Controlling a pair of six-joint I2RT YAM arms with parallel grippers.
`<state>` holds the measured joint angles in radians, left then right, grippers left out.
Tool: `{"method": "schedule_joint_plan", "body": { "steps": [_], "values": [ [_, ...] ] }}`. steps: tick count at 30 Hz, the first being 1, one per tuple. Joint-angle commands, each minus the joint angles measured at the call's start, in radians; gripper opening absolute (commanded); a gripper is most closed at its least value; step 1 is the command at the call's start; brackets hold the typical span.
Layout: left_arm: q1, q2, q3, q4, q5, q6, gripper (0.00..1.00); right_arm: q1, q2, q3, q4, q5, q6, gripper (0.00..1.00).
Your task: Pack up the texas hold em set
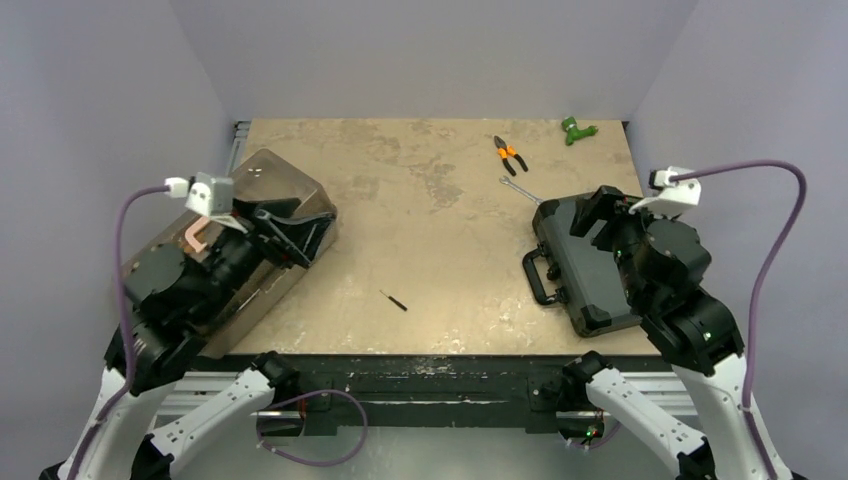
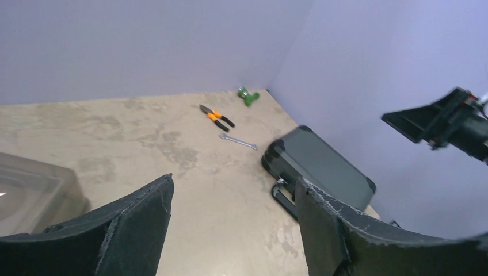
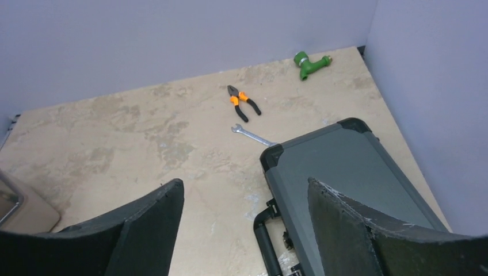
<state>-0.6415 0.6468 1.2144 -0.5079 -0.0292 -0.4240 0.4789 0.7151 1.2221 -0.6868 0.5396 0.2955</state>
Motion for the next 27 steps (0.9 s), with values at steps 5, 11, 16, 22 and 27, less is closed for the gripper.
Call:
{"method": "schedule_joint_plan", "body": {
  "steps": [5, 11, 16, 22, 27],
  "values": [
    [0.005, -0.091, 0.098, -0.132, -0.271, 0.095, 0.96, 0.004, -0.068, 0.056, -0.026, 0.098, -0.062, 0.99],
    [0.006, -0.140, 0.148, -0.159, -0.340, 0.129, 1.00, 0.004, -0.073, 0.097, -0.072, 0.175, -0.063, 0.99],
    [0.004, -0.176, 0.169, -0.159, -0.385, 0.154, 1.00, 0.004, -0.124, 0.105, -0.050, 0.175, -0.092, 0.99],
    [0.004, -0.201, 0.169, -0.171, -0.422, 0.152, 1.00, 0.004, -0.167, 0.095, -0.022, 0.155, -0.115, 0.99],
    [0.004, -0.197, 0.165, -0.186, -0.418, 0.134, 1.00, 0.004, -0.167, 0.076, -0.008, 0.115, -0.107, 0.99]
  ]
}}
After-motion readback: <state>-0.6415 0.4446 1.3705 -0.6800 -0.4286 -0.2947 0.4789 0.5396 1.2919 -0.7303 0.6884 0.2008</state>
